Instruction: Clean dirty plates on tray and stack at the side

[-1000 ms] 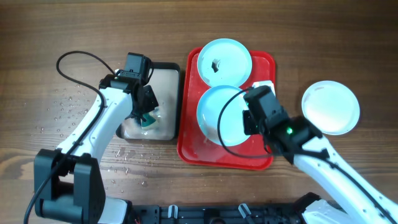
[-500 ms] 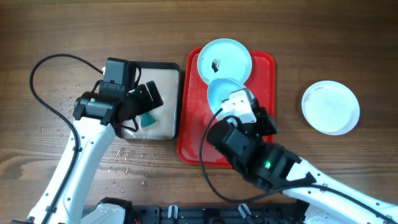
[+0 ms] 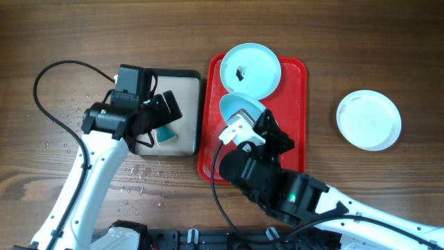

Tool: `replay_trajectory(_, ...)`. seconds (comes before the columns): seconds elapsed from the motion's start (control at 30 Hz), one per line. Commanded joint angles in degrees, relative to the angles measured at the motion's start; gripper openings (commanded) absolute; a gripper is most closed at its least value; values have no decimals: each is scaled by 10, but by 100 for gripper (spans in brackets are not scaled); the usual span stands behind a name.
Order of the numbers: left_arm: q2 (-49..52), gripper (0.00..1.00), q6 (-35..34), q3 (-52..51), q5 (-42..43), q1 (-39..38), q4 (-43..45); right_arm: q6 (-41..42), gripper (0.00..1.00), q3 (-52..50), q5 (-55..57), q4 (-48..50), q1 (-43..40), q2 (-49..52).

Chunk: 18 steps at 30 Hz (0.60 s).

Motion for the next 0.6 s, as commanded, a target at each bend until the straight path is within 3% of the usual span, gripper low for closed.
replay_trajectory(0.0, -3, 100, 4, 0, 9, 2, 1, -43, 4, 8, -36, 3, 3, -3)
replay_trajectory(0.57, -3, 100, 4, 0, 9, 2, 1, -42, 4, 8, -31, 3, 3, -2)
